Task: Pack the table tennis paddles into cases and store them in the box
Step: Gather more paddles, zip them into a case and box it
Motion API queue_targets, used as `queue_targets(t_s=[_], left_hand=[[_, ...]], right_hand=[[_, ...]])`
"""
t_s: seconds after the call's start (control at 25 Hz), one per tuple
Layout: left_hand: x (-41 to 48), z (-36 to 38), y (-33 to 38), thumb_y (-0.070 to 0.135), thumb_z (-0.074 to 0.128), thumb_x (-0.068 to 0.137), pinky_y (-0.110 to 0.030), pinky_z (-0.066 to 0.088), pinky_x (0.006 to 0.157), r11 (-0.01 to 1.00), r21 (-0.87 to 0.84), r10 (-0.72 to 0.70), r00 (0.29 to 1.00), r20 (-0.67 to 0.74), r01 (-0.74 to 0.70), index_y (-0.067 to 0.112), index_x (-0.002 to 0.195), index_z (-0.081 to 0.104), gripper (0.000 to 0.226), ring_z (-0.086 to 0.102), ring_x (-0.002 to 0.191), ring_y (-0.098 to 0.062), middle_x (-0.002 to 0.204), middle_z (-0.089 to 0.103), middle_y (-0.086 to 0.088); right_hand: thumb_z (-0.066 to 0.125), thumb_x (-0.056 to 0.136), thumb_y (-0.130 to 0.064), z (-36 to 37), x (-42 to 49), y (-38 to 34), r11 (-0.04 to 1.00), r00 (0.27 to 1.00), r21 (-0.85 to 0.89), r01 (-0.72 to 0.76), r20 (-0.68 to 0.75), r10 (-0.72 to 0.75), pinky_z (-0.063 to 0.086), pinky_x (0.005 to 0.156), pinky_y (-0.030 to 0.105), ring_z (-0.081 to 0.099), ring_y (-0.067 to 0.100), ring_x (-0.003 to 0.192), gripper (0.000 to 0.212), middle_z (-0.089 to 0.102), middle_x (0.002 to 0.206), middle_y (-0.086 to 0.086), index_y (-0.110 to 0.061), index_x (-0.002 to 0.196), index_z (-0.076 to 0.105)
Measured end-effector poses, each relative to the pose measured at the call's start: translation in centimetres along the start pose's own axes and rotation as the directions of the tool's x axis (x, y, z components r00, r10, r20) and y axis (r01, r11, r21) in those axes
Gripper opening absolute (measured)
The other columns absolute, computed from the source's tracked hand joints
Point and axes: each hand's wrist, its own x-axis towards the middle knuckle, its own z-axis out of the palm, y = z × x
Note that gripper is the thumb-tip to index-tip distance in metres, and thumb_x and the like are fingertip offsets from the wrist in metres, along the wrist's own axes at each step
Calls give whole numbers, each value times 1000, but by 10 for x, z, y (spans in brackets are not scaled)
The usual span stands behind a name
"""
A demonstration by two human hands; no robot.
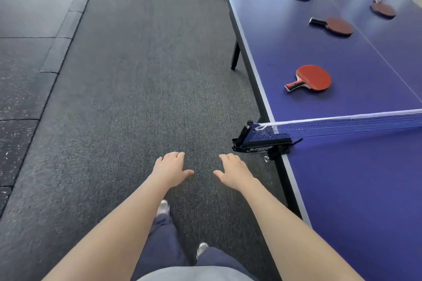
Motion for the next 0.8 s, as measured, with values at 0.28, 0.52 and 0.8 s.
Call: queue_targets(t_s=[0.28,0.52,0.8], left_hand=[[132,-82,-53,55,47,93,-43,30,112,989,45,136,990,43,-137,12,146,30,70,35,138,-26,149,38,-7],[223,-151,-75,56,46,93,-41,30,111,956,123,258,964,69,-265,12,147,29,71,33,138,-25,150,37,-6],[319,-203,-42,55,48,93,-41,31,111,908,169,374,924,82,-383,12,144,32,69,34,138,-25,149,38,-5]], right_hand=[[48,96,-40,-57,122,-44,986,991,110,-126,-33,131,33,108,43,35,30,134,59,39,144,14,-9,143,31],[47,97,-40,-105,192,-65,947,965,207,-246,-36,259,31,110,41,32,28,137,61,35,148,12,-10,147,27],[47,96,-40,-145,260,-33,895,934,301,-329,-36,355,31,109,42,31,28,136,61,35,148,12,-11,146,27]])
